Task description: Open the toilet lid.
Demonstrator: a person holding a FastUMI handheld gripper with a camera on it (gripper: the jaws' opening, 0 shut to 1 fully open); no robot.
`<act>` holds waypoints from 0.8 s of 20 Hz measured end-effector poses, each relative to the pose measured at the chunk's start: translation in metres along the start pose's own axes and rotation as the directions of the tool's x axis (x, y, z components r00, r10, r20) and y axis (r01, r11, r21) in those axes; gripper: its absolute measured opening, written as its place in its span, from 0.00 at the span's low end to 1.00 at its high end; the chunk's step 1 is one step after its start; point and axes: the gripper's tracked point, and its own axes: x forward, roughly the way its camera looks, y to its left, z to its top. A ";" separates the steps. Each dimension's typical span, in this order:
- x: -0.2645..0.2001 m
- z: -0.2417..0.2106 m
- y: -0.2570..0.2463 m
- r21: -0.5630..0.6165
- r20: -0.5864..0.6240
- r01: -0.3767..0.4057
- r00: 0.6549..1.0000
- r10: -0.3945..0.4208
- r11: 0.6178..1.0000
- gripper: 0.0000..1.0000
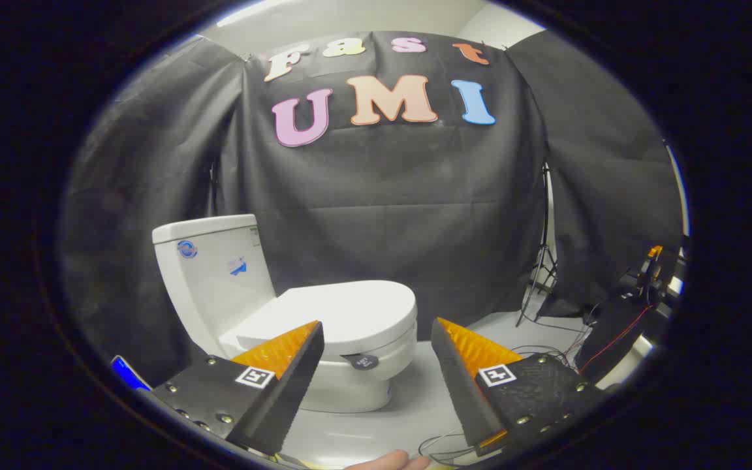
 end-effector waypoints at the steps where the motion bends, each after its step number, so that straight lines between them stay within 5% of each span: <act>1: 0.000 0.001 0.001 0.000 0.000 -0.001 1.000 0.001 1.000 0.98; 16: 0.004 -0.015 0.004 0.021 -0.014 -0.005 1.000 0.005 1.000 0.98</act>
